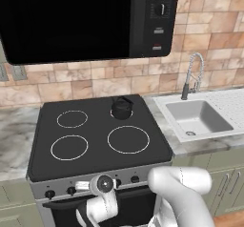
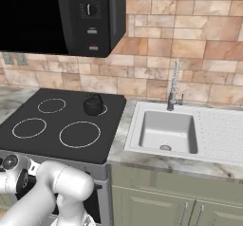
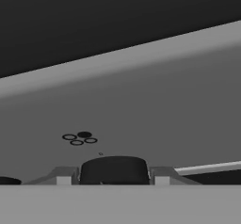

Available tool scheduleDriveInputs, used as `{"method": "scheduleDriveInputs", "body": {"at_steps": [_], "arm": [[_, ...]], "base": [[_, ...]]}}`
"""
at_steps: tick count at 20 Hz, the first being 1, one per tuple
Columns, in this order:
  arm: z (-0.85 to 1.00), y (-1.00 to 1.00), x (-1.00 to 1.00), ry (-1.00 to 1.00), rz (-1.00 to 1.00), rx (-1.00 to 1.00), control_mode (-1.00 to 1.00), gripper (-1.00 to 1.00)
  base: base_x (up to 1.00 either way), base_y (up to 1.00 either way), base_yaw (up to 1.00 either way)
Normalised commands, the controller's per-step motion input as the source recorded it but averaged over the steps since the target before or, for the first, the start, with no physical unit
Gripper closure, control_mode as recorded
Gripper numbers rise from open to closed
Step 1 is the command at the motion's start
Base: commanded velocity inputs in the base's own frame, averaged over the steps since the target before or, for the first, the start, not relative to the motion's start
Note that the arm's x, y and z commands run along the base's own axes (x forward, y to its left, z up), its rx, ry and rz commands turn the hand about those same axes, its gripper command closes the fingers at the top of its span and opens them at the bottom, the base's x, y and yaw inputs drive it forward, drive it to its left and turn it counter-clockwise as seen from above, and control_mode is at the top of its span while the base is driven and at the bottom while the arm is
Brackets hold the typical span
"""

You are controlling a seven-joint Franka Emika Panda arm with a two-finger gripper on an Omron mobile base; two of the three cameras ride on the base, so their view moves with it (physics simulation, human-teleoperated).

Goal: The kettle is done boiling. Turn off the stove, then wait for 300 timesteps before moving the kettle to the dining table.

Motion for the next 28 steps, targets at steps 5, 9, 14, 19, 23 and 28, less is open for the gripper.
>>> {"method": "scheduleDriveInputs", "body": {"at_steps": [5, 9, 14, 19, 23, 28], "arm": [[-0.06, 0.0, 0.0, 0.02, -0.09, 0.06, -1.0, -1.0], [-0.01, 0.0, 0.0, 0.0, -0.08, 0.05, -1.0, -1.0], [0.0, -0.01, -0.02, 0.0, -0.07, 0.05, -1.0, -1.0], [0.18, -0.07, -0.06, 0.03, -0.05, 0.0, -1.0, -1.0], [0.37, 0.0, -0.06, 0.05, -0.03, 0.0, -1.0, -1.0], [0.5, 0.03, -0.05, 0.04, 0.0, -0.04, -1.0, -1.0]], "base": [[0.0, 0.0, 0.0], [0.0, 0.0, 0.0], [0.0, 0.0, 0.0], [0.0, 0.0, 0.0], [0.0, 0.0, 0.0], [0.0, 0.0, 0.0]]}}
